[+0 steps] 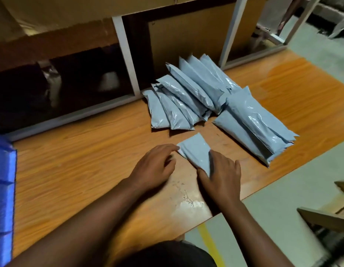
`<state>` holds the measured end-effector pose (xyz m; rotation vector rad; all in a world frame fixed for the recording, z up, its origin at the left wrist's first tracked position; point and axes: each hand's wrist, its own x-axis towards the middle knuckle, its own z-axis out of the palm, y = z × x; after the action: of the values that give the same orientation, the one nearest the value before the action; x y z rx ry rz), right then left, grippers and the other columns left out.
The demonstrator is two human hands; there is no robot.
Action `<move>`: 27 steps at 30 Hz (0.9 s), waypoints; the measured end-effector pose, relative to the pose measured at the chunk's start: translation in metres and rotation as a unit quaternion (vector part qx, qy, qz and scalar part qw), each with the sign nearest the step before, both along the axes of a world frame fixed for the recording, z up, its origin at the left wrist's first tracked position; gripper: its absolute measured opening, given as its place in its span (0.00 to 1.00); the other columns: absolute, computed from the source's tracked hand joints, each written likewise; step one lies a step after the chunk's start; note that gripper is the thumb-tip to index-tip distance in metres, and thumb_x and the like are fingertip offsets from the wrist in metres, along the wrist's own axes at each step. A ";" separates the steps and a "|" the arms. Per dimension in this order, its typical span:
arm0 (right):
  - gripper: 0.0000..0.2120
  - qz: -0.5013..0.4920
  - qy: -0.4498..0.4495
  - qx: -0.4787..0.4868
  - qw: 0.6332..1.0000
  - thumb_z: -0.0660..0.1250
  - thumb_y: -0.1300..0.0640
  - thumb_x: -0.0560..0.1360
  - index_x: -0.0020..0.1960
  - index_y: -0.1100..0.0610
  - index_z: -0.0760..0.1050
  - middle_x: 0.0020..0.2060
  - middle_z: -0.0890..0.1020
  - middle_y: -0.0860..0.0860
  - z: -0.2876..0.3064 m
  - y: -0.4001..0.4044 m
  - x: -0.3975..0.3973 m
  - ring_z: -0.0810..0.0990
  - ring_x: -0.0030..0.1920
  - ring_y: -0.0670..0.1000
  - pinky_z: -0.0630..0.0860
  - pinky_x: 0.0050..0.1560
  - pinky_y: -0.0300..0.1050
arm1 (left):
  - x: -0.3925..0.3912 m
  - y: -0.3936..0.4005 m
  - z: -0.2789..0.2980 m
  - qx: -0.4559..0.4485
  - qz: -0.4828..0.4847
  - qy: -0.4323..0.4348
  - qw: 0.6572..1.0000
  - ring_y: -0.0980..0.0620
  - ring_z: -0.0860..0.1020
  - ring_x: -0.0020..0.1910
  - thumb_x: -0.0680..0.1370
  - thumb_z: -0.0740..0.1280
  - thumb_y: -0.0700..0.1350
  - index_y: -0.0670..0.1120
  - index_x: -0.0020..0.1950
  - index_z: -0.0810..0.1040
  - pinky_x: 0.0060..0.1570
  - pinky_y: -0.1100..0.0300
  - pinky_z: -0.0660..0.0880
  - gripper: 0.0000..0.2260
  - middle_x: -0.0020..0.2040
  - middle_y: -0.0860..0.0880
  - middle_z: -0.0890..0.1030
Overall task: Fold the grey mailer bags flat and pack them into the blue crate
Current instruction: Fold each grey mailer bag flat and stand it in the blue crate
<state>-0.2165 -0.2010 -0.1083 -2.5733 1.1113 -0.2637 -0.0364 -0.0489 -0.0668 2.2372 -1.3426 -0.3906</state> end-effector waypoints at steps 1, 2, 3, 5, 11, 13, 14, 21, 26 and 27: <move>0.30 0.040 -0.011 0.016 0.999 0.67 0.40 0.73 0.72 0.48 0.68 0.65 0.77 0.46 0.001 0.010 0.000 0.74 0.64 0.54 0.59 0.76 0.64 | 0.001 0.014 -0.001 -0.013 0.015 0.000 1.000 0.58 0.69 0.69 0.82 0.65 0.48 0.53 0.73 0.72 0.65 0.66 0.65 0.18 0.70 0.57 0.75; 0.30 0.086 -0.025 0.034 0.995 0.68 0.42 0.73 0.73 0.48 0.68 0.66 0.76 0.46 0.003 0.019 0.002 0.74 0.65 0.53 0.57 0.77 0.63 | 0.002 0.028 -0.002 -0.026 0.033 0.000 0.999 0.58 0.70 0.70 0.82 0.66 0.46 0.52 0.73 0.73 0.67 0.68 0.64 0.18 0.70 0.56 0.75; 0.31 0.135 -0.041 0.053 0.989 0.69 0.44 0.73 0.73 0.49 0.67 0.66 0.76 0.46 0.005 0.027 0.008 0.73 0.66 0.53 0.56 0.78 0.63 | 0.003 0.044 -0.004 -0.037 0.055 0.000 0.998 0.59 0.70 0.70 0.82 0.66 0.45 0.51 0.73 0.73 0.68 0.71 0.61 0.19 0.71 0.56 0.75; 0.30 0.232 -0.063 0.077 0.967 0.70 0.48 0.72 0.72 0.50 0.68 0.67 0.75 0.46 0.006 0.040 0.028 0.72 0.67 0.52 0.53 0.77 0.63 | 0.005 0.073 -0.009 -0.054 0.112 0.003 0.992 0.61 0.68 0.70 0.82 0.67 0.44 0.49 0.72 0.74 0.67 0.76 0.57 0.18 0.71 0.57 0.74; 0.28 0.404 -0.045 0.066 0.911 0.65 0.53 0.67 0.68 0.53 0.72 0.65 0.75 0.49 -0.002 0.069 0.128 0.71 0.68 0.54 0.54 0.77 0.69 | 0.017 0.123 -0.035 -0.106 0.322 -0.039 0.940 0.54 0.72 0.71 0.81 0.64 0.44 0.47 0.67 0.78 0.71 0.62 0.66 0.15 0.70 0.53 0.77; 0.28 0.450 -0.018 0.048 0.891 0.61 0.51 0.69 0.69 0.54 0.71 0.69 0.74 0.51 -0.002 0.073 0.157 0.70 0.71 0.55 0.53 0.76 0.69 | 0.027 0.124 -0.043 -0.069 0.349 -0.025 0.934 0.52 0.67 0.76 0.82 0.60 0.50 0.47 0.73 0.75 0.76 0.54 0.64 0.20 0.75 0.51 0.73; 0.31 0.475 0.006 0.033 0.879 0.58 0.50 0.70 0.73 0.54 0.69 0.74 0.71 0.51 -0.003 0.072 0.168 0.66 0.75 0.56 0.51 0.78 0.69 | 0.031 0.124 -0.046 -0.039 0.354 -0.018 0.934 0.52 0.65 0.78 0.83 0.57 0.54 0.47 0.75 0.73 0.77 0.51 0.61 0.23 0.77 0.51 0.70; 0.31 0.533 0.038 0.006 0.845 0.44 0.41 0.83 0.82 0.50 0.61 0.82 0.60 0.50 0.001 0.065 0.202 0.55 0.82 0.55 0.50 0.80 0.61 | 0.031 0.112 -0.056 0.072 0.397 -0.055 0.913 0.49 0.54 0.82 0.83 0.43 0.61 0.47 0.81 0.63 0.81 0.50 0.48 0.31 0.83 0.48 0.60; 0.28 0.491 0.050 -0.018 0.870 0.45 0.44 0.86 0.81 0.53 0.62 0.81 0.63 0.52 -0.023 0.079 0.215 0.57 0.81 0.57 0.54 0.79 0.64 | 0.044 0.093 -0.064 0.102 0.352 -0.073 0.927 0.53 0.49 0.83 0.84 0.39 0.60 0.47 0.83 0.57 0.81 0.52 0.44 0.31 0.83 0.50 0.56; 0.27 0.484 0.047 -0.018 0.874 0.46 0.44 0.86 0.81 0.52 0.63 0.81 0.63 0.52 -0.027 0.079 0.215 0.58 0.81 0.58 0.53 0.80 0.63 | 0.047 0.094 -0.067 0.104 0.346 -0.076 0.929 0.53 0.49 0.83 0.84 0.39 0.61 0.47 0.83 0.57 0.81 0.52 0.45 0.32 0.83 0.50 0.57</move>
<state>-0.0012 -0.1217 -0.1349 -2.8223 -0.2594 0.0959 0.0108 0.0446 -0.1338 2.7760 -0.5093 -0.1043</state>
